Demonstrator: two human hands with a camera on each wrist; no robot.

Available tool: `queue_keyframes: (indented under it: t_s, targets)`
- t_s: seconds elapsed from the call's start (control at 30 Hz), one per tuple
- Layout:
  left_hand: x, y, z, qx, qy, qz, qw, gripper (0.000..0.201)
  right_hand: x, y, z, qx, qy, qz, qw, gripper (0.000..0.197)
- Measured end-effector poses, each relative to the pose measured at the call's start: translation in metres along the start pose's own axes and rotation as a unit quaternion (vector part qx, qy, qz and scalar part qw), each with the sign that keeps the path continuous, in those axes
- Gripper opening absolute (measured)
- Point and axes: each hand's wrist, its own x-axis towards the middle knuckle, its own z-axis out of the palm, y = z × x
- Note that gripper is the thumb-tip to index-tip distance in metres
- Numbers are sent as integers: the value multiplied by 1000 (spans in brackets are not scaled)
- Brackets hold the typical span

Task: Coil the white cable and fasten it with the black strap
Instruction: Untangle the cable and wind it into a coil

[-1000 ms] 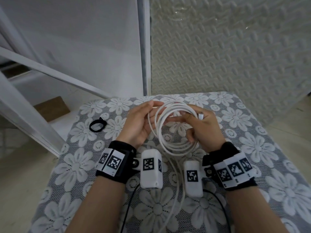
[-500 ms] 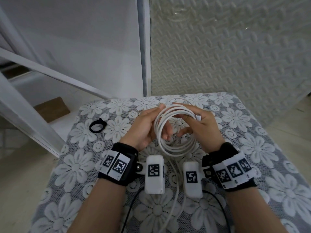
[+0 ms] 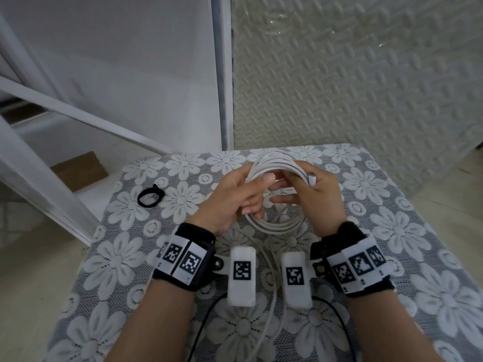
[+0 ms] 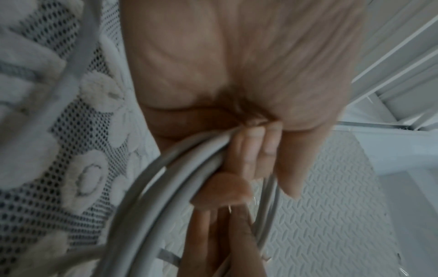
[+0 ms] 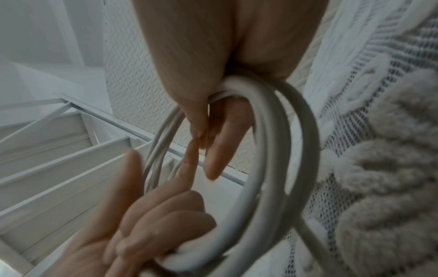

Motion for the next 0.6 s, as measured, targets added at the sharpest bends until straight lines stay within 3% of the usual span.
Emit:
queue_keyframes:
  t_s: [0.13, 0.27, 0.43, 0.6]
  targets:
    - [0, 0, 3, -17, 28, 11, 999, 18, 1, 2, 0, -48, 42, -17, 998, 17]
    - [1, -1, 1, -50, -8, 3, 999, 28, 3, 6, -3, -83, 78, -33, 993, 13]
    - [2, -2, 4, -78, -61, -28, 995, 36, 5, 10, -4, -118, 78, -65, 988, 19]
    - [0, 1, 4, -78, -59, -28, 995, 35, 6, 12, -5, -153, 54, -103, 981, 14]
